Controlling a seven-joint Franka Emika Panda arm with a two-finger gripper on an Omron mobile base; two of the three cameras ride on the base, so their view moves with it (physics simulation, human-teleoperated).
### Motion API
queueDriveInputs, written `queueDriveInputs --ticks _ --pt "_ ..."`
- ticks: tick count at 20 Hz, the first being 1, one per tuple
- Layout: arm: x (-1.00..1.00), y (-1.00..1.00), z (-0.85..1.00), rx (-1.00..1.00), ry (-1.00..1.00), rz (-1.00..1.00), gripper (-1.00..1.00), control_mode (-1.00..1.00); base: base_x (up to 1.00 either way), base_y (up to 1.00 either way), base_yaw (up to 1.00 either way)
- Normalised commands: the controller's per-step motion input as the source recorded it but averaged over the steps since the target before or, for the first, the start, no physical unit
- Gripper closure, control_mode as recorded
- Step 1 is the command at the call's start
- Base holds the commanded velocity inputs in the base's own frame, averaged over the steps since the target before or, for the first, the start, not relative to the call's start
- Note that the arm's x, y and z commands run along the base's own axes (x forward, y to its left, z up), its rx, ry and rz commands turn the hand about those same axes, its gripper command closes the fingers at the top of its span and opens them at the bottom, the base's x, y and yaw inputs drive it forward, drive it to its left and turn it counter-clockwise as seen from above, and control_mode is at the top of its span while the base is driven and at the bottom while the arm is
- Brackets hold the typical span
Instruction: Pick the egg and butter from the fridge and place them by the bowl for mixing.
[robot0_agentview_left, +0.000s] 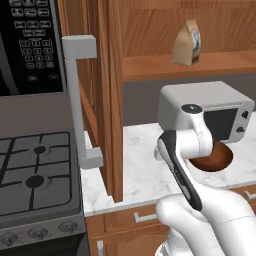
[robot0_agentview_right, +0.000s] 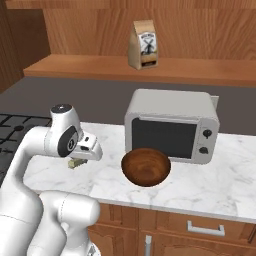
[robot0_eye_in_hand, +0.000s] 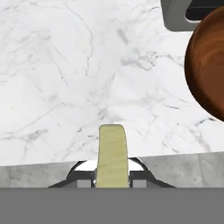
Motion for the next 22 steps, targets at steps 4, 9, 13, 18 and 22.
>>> queueDriveInputs --ticks 4,9,13,18,22 --pt "0.50 -0.01 -0.49 0.00 0.00 -0.05 1.00 -1.00 0.00 0.00 0.00" --pt "0.55 -0.04 -0.21 0.00 0.00 -0.11 1.00 -1.00 0.00 0.00 0.00" --pt "0.49 -0.16 -0.07 0.00 0.00 -0.11 1.00 -1.00 0.00 0.00 0.00" --pt "0.42 -0.19 -0.16 0.00 0.00 -0.08 1.00 -1.00 0.00 0.00 0.00" --pt "0.32 -0.16 -0.29 0.00 0.00 -0.03 1.00 -1.00 0.00 0.00 0.00"
